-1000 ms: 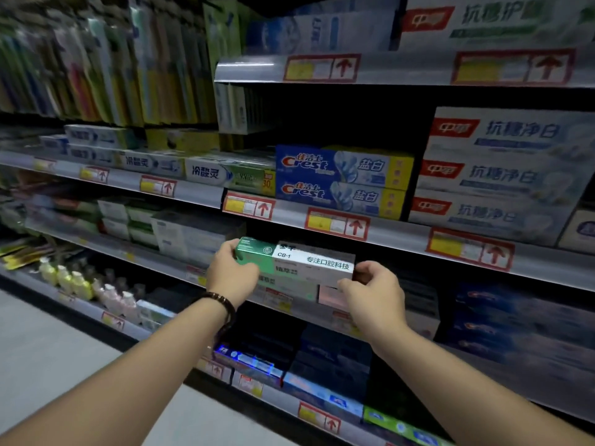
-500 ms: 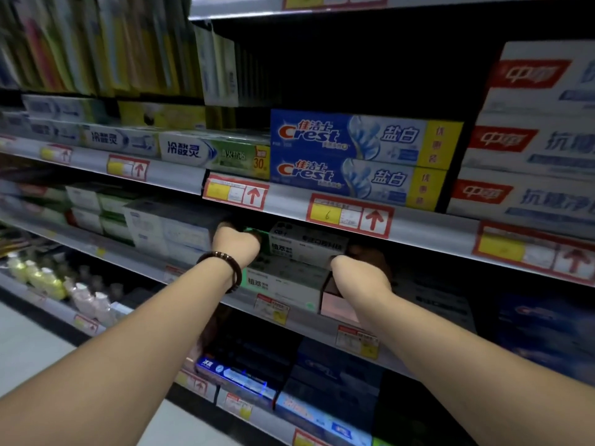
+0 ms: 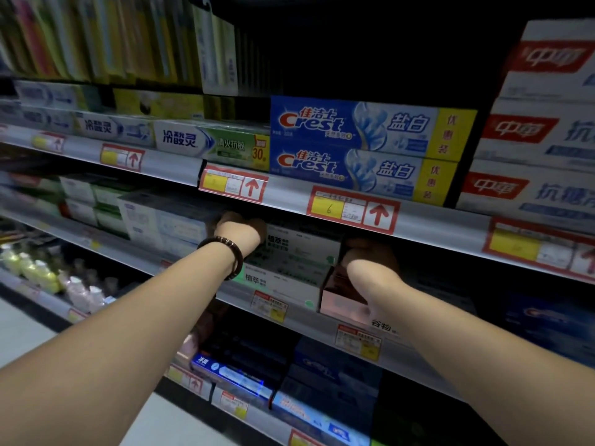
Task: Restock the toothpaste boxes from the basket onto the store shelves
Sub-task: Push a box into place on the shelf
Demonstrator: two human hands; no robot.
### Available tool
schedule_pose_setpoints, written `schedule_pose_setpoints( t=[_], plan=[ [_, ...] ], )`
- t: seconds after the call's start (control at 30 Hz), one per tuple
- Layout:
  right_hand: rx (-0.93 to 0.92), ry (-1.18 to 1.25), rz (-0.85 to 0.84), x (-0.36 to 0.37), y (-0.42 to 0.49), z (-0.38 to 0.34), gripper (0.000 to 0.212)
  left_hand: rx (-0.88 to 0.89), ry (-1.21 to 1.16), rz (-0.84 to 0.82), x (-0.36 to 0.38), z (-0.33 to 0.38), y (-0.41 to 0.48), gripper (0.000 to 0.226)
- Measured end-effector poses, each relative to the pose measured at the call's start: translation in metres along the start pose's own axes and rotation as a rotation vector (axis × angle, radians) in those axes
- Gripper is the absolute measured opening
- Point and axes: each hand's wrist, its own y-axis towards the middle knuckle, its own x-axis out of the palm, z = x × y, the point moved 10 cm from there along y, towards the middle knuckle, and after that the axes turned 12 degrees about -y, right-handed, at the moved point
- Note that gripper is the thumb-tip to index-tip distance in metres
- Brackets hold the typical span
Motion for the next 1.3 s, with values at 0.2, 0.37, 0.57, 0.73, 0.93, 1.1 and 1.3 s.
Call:
schedule_pose_setpoints(
  t=[0.2, 0.37, 0.57, 0.73, 0.93, 1.1, 1.3],
  plan=[
    [-0.010, -0.033, -0.004, -0.002, -0.005, -0.007, 0.037, 0.015, 0.043, -0.012, 0.003, 0.003, -0.002, 0.024],
    [-0.025, -0.022, 0.044, -0.004, 0.000, -0.005, 0.030, -0.031, 0.056, 0.017, 0.000, -0.010, 0.019, 0.059],
    [-0.094, -0.087, 0.052, -0.004, 0.003, -0.016, 0.020, -0.017, -0.005, 0.017, -0.002, -0.002, 0.002, 0.059],
    [-0.085, -0.102, 0.046, -0.003, 0.003, -0.013, 0.021, -0.006, -0.022, 0.032, -0.001, 0.002, -0.001, 0.057],
    [-0.075, -0.067, 0.073, -0.012, -0.002, -0.013, 0.007, 0.032, -0.022, 0.054, -0.009, 0.003, -0.005, 0.060],
    [-0.051, -0.086, 0.044, -0.016, -0.015, -0.001, 0.008, 0.097, 0.099, 0.076, -0.018, 0.011, -0.028, 0.031],
    [-0.069, -0.034, 0.016, -0.030, -0.049, 0.005, 0.019, 0.113, 0.172, 0.046, -0.023, 0.022, -0.064, 0.029]
  ],
)
